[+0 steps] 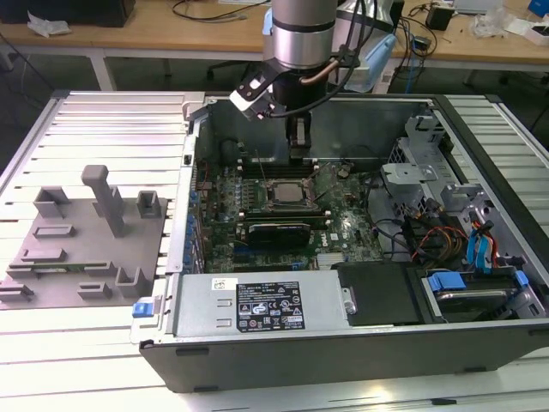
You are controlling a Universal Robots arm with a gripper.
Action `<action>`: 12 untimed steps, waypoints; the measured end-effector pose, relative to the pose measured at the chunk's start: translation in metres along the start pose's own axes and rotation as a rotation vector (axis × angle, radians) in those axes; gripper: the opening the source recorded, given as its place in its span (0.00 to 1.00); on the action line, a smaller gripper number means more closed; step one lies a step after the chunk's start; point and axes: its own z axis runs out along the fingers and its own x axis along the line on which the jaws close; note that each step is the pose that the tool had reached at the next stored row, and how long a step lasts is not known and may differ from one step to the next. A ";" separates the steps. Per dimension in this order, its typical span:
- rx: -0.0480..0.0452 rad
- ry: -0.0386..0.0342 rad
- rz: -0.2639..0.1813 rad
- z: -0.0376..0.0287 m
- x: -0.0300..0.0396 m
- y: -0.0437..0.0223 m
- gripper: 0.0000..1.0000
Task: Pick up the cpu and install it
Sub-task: 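Close the cpu cover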
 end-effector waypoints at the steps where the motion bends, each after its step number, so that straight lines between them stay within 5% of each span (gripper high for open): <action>1: 0.0000 -0.0002 0.000 -0.0041 -0.0001 0.0002 0.11; 6: -0.0001 -0.0002 0.000 -0.0046 -0.0001 0.0010 0.11; 12: -0.0001 -0.0001 0.000 -0.0037 0.0006 0.0170 0.11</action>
